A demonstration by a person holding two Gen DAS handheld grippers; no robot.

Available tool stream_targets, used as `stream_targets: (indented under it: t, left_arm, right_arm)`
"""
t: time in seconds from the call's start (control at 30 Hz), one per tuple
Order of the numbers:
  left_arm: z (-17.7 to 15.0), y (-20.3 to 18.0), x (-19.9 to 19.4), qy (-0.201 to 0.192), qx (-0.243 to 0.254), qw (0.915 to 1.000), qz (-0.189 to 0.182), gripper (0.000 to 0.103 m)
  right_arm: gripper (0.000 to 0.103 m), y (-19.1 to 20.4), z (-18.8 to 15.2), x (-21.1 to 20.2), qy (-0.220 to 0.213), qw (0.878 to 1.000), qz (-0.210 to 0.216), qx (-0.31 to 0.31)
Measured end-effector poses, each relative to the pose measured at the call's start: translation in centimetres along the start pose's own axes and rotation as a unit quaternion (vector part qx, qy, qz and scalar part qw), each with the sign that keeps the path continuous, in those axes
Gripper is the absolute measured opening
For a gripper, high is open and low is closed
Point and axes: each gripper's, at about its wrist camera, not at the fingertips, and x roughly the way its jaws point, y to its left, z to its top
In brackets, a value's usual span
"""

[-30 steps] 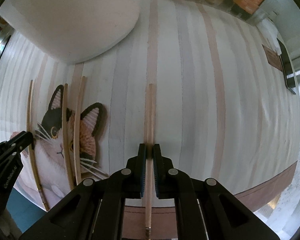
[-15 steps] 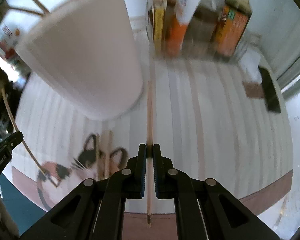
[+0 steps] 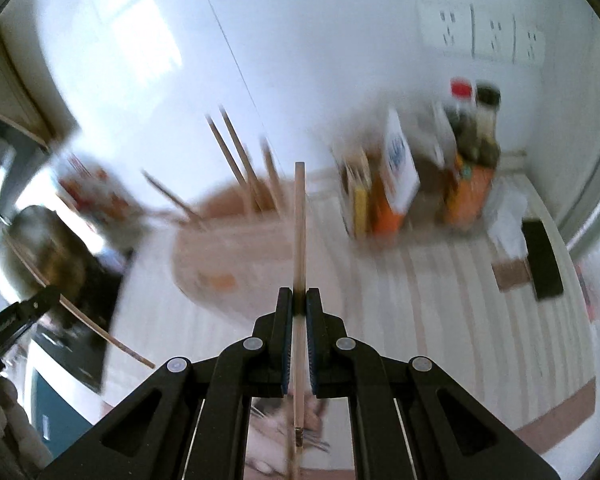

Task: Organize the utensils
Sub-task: 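Lift both held chopsticks and lower them into the cream holder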

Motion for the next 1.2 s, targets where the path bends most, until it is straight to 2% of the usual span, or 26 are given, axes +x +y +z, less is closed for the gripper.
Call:
stream_targets:
  t: [0.17,0.27,0.4,0.53,0.7,0.9,1.1,1.2]
  left_arm:
    - [3.9,-1.2,-4.2,-0.054,-0.011,0.9977,-0.040,0.004]
    - [5.7,-2.8,-5.0,-0.068,-0.009,0.9954,-0.067,0.004]
    - [6.9,-5.9,-3.7,-0.058,0.005,0.9932,-0.100,0.004]
    - [6.7,-9.0,-0.4,-0.027,0.017,0.9922,-0.121,0.004]
    - [5.7,-12.4,4.8,0.008,0.046,0.9922,-0.115,0.004]
    - [4.1,-14.2,9.9,0.037,0.072,0.9918,-0.098,0.004]
    - [2.9,-14.8,12.5,0.058,0.096,0.9909,-0.076,0.004]
    - [2.3,-15.2,12.9,0.086,0.109,0.9871,-0.080,0.004]
  right_arm:
    - [0.007,1.4,5.2,-3.9,-0.065,0.997,0.041,0.011]
    - [0.007,1.7,8.4,-5.2,-0.101,0.994,0.046,0.018]
    - [0.007,1.6,12.0,-5.1,-0.131,0.990,0.042,0.032]
    - [0.007,1.1,14.7,-3.8,-0.156,0.986,0.033,0.052]
    - [0.007,0.4,16.1,-1.0,-0.156,0.985,0.023,0.074]
    - [0.007,-0.3,15.8,1.6,-0.154,0.985,0.013,0.081]
    - [0.007,-0.7,15.2,3.5,-0.142,0.987,0.007,0.078]
    - [0.007,-0.9,14.8,4.3,-0.131,0.989,0.009,0.071]
